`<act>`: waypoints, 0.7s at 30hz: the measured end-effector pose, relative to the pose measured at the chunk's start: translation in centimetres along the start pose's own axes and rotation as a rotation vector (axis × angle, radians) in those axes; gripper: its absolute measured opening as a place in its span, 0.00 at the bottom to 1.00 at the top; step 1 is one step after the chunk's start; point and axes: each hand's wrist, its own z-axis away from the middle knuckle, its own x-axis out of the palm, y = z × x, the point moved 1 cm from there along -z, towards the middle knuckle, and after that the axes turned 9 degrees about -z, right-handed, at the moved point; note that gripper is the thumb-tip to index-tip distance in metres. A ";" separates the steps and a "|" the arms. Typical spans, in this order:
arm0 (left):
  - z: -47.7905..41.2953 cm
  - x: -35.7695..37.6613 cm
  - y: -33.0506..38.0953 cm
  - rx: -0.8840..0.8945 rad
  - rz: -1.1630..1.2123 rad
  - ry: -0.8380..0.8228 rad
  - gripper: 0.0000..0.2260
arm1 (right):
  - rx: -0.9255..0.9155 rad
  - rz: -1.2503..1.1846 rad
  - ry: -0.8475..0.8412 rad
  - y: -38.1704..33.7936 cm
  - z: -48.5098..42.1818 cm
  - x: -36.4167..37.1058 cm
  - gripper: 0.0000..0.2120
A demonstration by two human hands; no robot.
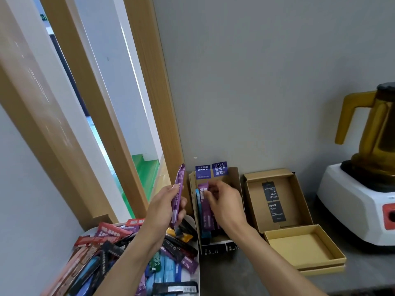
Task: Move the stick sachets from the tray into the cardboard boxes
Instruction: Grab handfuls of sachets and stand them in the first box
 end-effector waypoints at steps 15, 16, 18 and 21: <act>0.0 0.3 0.2 -0.029 0.025 -0.002 0.08 | -0.098 0.199 -0.144 3.4 3.6 0.9 0.08; 0.1 0.4 0.3 -0.024 0.023 -0.014 0.09 | -0.084 0.122 -0.100 2.9 3.7 0.4 0.08; 0.2 0.5 0.3 -0.010 0.000 -0.040 0.10 | -0.031 -0.129 -0.002 1.3 3.8 -0.8 0.07; 0.6 1.1 0.1 0.018 -0.072 -0.075 0.11 | 0.062 -0.503 0.035 -1.0 3.2 -2.2 0.06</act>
